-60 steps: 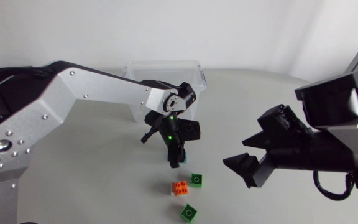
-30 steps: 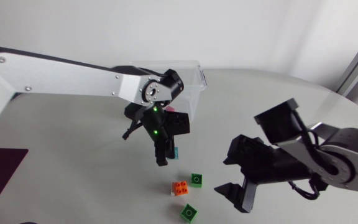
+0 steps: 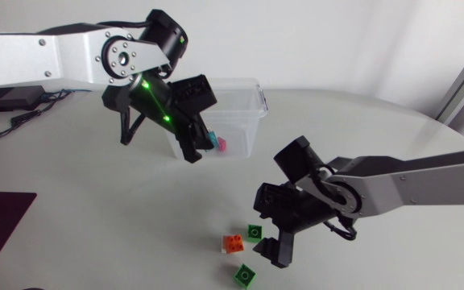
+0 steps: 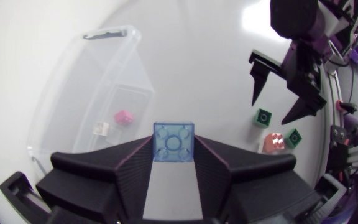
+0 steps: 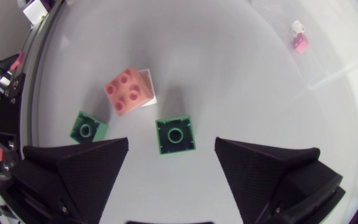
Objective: Place the duplo bricks in the container
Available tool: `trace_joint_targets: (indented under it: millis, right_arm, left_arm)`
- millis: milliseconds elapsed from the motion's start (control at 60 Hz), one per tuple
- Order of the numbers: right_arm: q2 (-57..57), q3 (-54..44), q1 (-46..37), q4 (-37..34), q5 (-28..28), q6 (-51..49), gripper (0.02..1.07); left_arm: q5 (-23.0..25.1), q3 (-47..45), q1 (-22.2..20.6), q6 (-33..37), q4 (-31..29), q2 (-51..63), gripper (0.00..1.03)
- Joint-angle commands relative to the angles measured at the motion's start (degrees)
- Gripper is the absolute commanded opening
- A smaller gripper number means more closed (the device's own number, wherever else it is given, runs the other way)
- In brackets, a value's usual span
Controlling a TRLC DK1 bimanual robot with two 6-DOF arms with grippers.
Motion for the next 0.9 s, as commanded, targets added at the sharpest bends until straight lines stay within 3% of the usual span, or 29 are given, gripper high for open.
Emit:
trace_joint_targets:
  millis: [0, 100, 267, 350, 483, 600, 883]
  right_arm:
    - [2.8, 1.7, 0.4, 0.8, -0.3, -2.1, 1.02]
    - [4.7, 2.8, 0.4, 1.0, -0.3, -3.2, 1.01]
    - [7.2, 4.4, 0.5, 0.8, -0.3, -4.1, 0.88]
    - [8.1, 5.0, 0.4, 0.5, -0.3, -4.1, 0.71]
    - [8.4, 5.1, 0.1, 0.4, -0.4, -3.5, 0.31]
    - [8.7, 5.1, -0.5, -0.4, -0.5, -2.3, 0.26]
    - [0.7, 3.5, -1.0, -2.8, -1.6, -1.3, 0.25]
  left_arm:
    - [1.1, 1.3, 1.8, -3.2, 2.2, -1.5, 0.24]
    - [1.7, 1.4, 3.4, -7.0, 6.7, -1.5, 0.24]
    - [2.3, 1.5, 6.0, -13.3, 14.7, -1.1, 0.24]
    - [2.3, 2.3, 7.0, -15.8, 17.9, -0.2, 0.24]
    - [2.2, 4.3, 8.3, -19.7, 21.8, 2.0, 0.24]
    - [2.2, 6.8, 8.5, -21.5, 22.8, 4.9, 0.25]
    - [-0.1, 11.2, 9.7, -24.7, 26.9, 11.2, 0.25]
